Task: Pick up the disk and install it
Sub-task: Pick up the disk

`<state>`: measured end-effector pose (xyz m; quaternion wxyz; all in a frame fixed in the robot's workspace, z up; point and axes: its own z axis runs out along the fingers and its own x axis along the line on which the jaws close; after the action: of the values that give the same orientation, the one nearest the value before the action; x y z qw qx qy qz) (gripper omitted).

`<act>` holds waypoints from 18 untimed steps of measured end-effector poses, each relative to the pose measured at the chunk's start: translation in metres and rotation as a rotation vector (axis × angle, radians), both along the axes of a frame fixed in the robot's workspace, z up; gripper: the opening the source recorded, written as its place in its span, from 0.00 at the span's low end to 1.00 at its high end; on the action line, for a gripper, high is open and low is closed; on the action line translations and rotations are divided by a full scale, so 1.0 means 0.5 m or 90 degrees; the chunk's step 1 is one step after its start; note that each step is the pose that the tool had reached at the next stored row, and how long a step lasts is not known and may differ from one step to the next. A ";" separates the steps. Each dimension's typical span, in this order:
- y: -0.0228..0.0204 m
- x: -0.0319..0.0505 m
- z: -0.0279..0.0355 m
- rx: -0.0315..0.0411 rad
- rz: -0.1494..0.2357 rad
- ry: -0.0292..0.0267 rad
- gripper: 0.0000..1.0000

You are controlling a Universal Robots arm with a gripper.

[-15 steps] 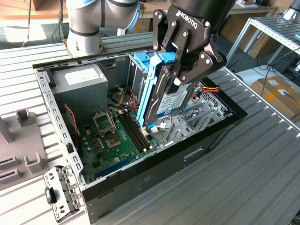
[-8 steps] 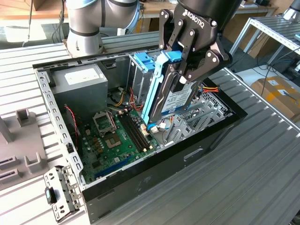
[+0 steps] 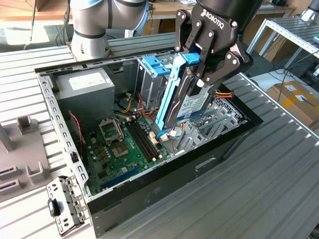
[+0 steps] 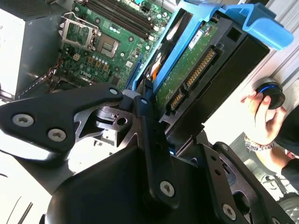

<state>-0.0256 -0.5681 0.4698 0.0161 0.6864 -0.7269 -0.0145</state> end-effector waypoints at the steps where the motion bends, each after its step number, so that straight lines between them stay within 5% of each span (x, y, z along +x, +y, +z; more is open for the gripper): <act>1: 0.0000 0.004 0.000 0.0000 0.000 0.0000 0.36; 18: 0.0000 0.050 0.000 0.0000 0.000 0.0000 0.36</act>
<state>-0.0005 -0.5681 0.4698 0.0161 0.6864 -0.7269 -0.0145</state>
